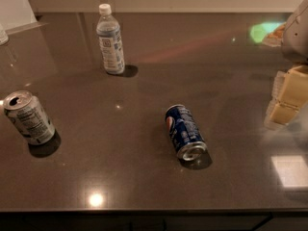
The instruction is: Pick 7up can
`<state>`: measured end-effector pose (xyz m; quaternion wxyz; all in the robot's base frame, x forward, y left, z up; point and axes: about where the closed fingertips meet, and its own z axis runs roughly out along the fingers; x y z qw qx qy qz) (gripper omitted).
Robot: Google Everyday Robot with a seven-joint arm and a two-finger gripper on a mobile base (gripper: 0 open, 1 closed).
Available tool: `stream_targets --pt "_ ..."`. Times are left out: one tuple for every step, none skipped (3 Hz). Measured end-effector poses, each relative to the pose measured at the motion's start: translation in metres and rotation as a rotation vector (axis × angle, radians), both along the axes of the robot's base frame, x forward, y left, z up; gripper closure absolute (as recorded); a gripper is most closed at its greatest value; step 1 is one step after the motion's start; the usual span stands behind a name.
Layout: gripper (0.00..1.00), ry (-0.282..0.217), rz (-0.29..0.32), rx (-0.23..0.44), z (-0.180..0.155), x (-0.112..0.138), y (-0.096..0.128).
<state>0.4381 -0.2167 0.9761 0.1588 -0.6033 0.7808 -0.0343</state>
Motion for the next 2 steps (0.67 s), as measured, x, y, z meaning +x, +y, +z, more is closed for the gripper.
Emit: stream_targets --pt "0.0 0.0 0.0 0.0 0.0 0.0 0.0" --pt "0.0 0.0 0.0 0.0 0.0 0.0 0.0001"
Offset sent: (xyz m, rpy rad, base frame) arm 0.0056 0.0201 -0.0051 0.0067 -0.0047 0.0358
